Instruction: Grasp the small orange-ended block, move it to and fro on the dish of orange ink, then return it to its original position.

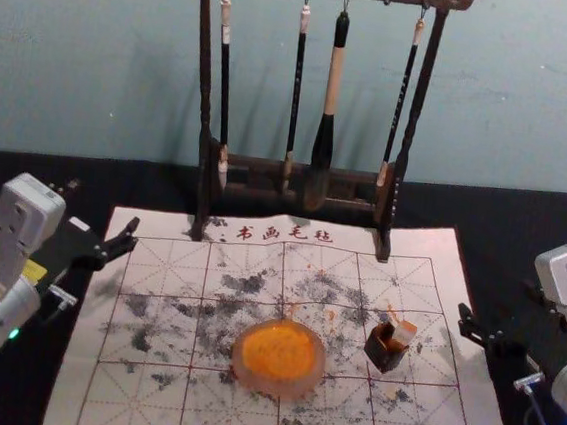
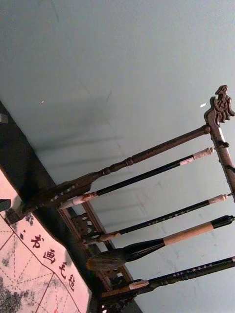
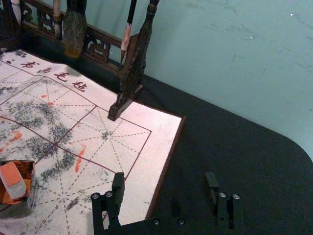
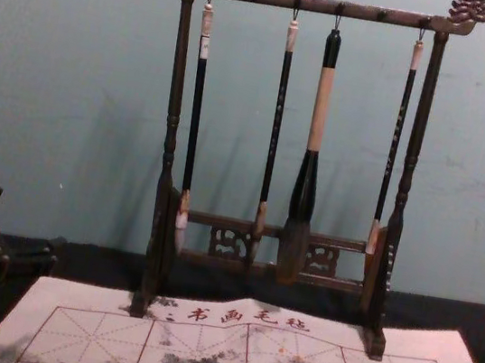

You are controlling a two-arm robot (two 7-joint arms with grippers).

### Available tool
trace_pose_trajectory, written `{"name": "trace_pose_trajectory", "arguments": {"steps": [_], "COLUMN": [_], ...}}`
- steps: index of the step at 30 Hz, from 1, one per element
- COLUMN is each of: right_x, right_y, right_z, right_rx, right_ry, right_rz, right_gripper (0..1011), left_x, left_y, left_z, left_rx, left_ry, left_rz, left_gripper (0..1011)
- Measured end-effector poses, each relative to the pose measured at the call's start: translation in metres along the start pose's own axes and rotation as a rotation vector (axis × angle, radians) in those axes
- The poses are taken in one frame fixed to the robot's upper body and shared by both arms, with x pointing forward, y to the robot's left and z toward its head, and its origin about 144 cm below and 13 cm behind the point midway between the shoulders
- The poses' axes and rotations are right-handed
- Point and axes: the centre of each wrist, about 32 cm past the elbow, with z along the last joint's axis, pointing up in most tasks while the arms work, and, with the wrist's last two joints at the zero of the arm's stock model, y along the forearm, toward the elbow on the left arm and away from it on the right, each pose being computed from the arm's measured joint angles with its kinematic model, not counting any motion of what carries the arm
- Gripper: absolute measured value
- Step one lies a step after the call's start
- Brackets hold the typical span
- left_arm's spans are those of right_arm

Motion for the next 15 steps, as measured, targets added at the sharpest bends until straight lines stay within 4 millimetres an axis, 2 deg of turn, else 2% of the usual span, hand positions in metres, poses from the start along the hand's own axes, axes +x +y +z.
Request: {"name": "trace_pose_trajectory", "arguments": {"steps": [15], "right_x": [0.0003], "right_y": [0.0000], "right_z": [0.0007], "right_rx": [-0.003], "right_ry": [-0.003], "right_rz": [0.006], "right_gripper": [1003], "left_x": [0.0000], "left_y": [0.0000], "left_z": [0.0000], "left_rx": [0.000], "left_ry": [0.000], "left_rz": [0.000], "left_gripper": [1001]}}
